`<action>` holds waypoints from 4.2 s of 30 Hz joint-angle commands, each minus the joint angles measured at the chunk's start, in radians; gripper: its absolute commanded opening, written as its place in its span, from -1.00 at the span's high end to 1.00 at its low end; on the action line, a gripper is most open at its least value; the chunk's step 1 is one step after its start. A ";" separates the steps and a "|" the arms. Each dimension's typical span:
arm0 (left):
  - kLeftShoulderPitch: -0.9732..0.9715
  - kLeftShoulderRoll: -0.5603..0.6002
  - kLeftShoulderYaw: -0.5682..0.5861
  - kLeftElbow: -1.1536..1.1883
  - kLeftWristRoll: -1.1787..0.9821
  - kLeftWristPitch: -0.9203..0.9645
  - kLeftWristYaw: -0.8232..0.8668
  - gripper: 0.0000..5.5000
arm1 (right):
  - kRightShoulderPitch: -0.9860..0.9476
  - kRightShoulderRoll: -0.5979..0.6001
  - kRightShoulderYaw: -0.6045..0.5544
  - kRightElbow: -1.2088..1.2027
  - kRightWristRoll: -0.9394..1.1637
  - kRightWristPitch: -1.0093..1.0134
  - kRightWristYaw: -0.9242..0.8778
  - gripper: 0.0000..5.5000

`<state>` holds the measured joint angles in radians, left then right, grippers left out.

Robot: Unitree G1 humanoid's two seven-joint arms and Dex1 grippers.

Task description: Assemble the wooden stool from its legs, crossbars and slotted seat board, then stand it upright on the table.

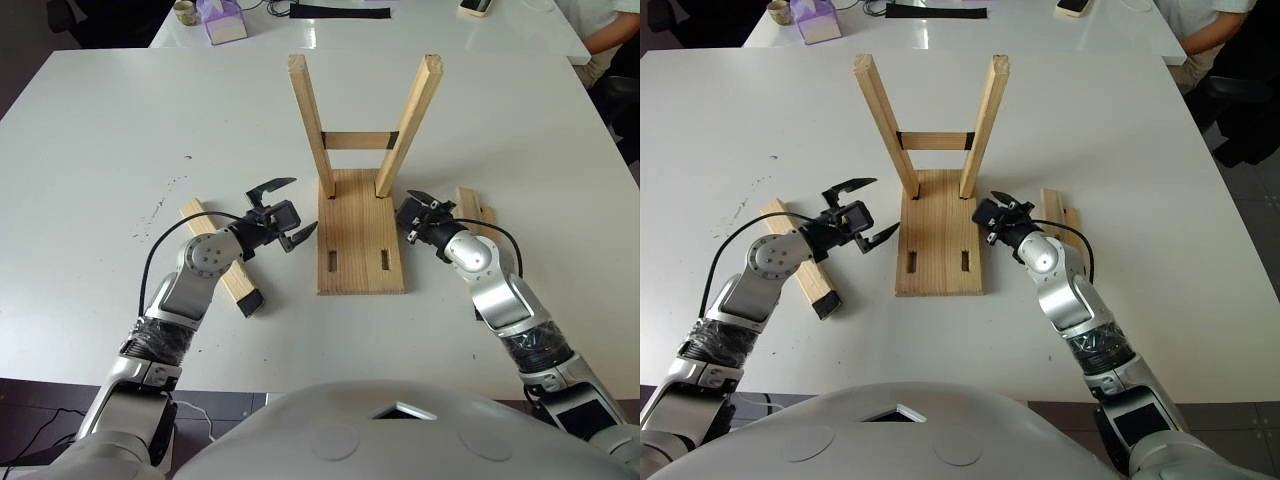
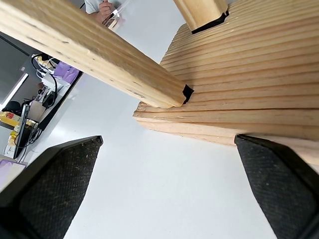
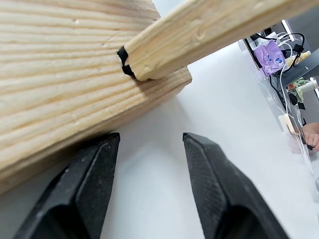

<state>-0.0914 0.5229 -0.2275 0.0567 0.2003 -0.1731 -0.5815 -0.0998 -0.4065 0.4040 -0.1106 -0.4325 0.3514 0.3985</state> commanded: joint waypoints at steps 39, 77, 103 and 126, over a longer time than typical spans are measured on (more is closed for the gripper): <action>0.175 0.167 0.381 0.270 -0.188 0.031 -0.055 -0.79 | 0.470 0.002 -0.616 -0.508 0.550 0.533 0.067 0.14; 0.207 0.087 0.325 0.175 -0.208 0.081 0.038 -0.79 | 0.501 0.009 -0.590 -0.383 0.604 0.328 -0.007 0.14; 0.175 0.086 0.343 0.143 -0.240 0.134 0.057 -0.78 | 0.587 0.074 -0.546 -0.311 0.564 0.285 -0.122 0.27; -0.196 0.044 0.448 -0.591 -0.868 0.902 0.083 -0.78 | 0.117 -0.099 -0.883 -0.591 1.217 0.362 0.048 0.52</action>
<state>-0.2343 0.5698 0.2428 -0.4197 -0.5358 0.6194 -0.4719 0.1085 -0.4214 -0.4546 -0.6071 0.5688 0.6241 0.3650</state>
